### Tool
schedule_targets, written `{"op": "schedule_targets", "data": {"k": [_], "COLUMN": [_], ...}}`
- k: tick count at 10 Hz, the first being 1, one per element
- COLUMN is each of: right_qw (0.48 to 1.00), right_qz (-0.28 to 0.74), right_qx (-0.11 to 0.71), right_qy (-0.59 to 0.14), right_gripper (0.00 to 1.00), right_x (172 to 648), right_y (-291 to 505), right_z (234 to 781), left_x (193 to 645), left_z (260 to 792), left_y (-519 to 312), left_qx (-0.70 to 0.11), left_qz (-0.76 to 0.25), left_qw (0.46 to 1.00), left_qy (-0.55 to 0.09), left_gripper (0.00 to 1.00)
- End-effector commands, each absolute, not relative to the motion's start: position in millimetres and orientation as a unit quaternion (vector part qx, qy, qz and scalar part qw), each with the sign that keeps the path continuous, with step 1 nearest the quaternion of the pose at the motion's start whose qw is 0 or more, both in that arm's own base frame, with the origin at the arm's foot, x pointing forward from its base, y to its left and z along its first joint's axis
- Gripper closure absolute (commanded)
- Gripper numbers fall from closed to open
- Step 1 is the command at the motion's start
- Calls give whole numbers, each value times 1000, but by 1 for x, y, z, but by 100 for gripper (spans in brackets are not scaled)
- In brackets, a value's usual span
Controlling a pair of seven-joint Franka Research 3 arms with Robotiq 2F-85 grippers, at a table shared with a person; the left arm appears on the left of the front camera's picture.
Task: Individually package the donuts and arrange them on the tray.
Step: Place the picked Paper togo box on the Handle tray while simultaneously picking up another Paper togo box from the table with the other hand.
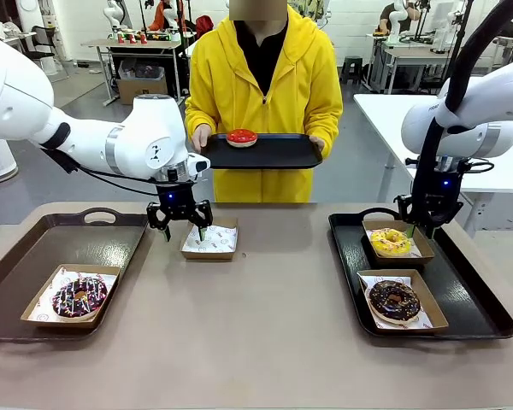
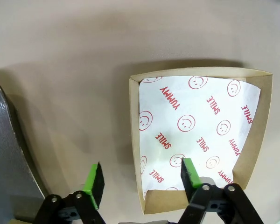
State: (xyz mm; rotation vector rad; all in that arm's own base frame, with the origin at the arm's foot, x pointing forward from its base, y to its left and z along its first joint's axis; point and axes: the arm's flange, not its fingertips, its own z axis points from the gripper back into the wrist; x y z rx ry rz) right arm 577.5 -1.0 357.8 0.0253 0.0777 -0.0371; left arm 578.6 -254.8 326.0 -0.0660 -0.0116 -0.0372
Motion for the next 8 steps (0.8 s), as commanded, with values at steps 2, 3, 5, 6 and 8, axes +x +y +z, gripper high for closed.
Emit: {"op": "schedule_targets", "data": {"k": [2, 3, 5, 6, 8], "right_qw": [999, 999, 999, 999, 998], "right_qz": [-13, -13, -13, -14, -15], "right_qx": [29, 30, 32, 34, 37], "right_qy": [43, 42, 40, 40, 40], "right_gripper": [0, 0, 0, 0, 0], "right_x": [581, 581, 581, 581, 580], "right_y": [-1, -1, -1, -1, -2], "right_z": [358, 358, 359, 359, 359], "left_x": [581, 581, 581, 581, 582], "left_z": [325, 325, 325, 326, 326], "left_y": [-257, -257, -256, -256, -255], "left_qx": [-37, -36, -37, -38, -37], "left_qz": [-3, -4, -4, -3, -2], "left_qw": [999, 999, 999, 999, 999], "left_qy": [-2, -1, -1, -1, 1], "left_gripper": [65, 100, 100, 100, 100]}}
